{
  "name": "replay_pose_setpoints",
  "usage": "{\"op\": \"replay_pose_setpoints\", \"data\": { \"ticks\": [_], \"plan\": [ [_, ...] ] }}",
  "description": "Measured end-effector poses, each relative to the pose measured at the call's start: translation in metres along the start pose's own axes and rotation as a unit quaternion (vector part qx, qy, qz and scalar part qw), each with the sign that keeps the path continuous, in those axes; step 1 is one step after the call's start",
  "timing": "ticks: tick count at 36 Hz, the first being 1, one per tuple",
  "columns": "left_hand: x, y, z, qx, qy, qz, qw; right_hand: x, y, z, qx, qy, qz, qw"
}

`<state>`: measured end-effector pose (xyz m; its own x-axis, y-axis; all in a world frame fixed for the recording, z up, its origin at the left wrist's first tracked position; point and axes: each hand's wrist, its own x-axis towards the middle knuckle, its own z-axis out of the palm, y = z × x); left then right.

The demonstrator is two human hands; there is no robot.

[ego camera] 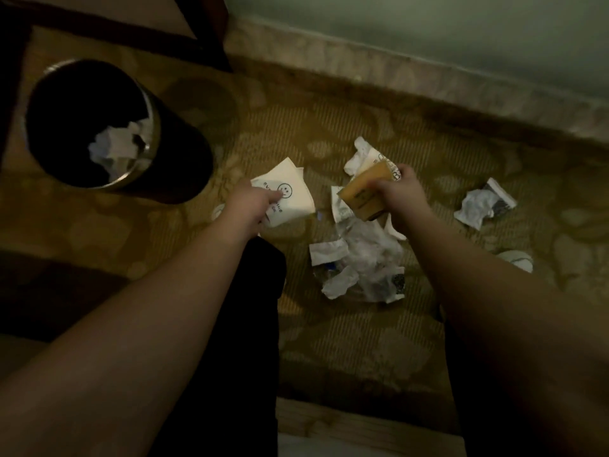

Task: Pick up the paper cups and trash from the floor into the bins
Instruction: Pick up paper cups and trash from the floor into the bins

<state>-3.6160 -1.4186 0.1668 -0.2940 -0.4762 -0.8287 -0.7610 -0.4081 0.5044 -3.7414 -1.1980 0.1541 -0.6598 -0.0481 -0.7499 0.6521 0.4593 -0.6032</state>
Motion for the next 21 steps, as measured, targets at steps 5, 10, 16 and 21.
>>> {"op": "replay_pose_setpoints", "data": {
  "ticks": [5,10,16,21],
  "plan": [
    [-0.027,0.023,-0.063,-0.045,0.015,0.045,0.998,-0.038,-0.058,0.042,-0.005,-0.036,-0.067,0.997],
    [-0.041,0.034,-0.136,-0.079,0.061,0.081,0.992,-0.078,-0.104,0.105,-0.009,-0.109,-0.118,0.987],
    [-0.04,0.045,-0.218,-0.113,0.15,0.102,0.977,-0.109,-0.143,0.187,-0.053,-0.159,-0.181,0.969],
    [-0.021,0.06,-0.261,-0.122,0.213,0.109,0.963,-0.119,-0.17,0.252,-0.112,-0.176,-0.229,0.951]
  ]
}}
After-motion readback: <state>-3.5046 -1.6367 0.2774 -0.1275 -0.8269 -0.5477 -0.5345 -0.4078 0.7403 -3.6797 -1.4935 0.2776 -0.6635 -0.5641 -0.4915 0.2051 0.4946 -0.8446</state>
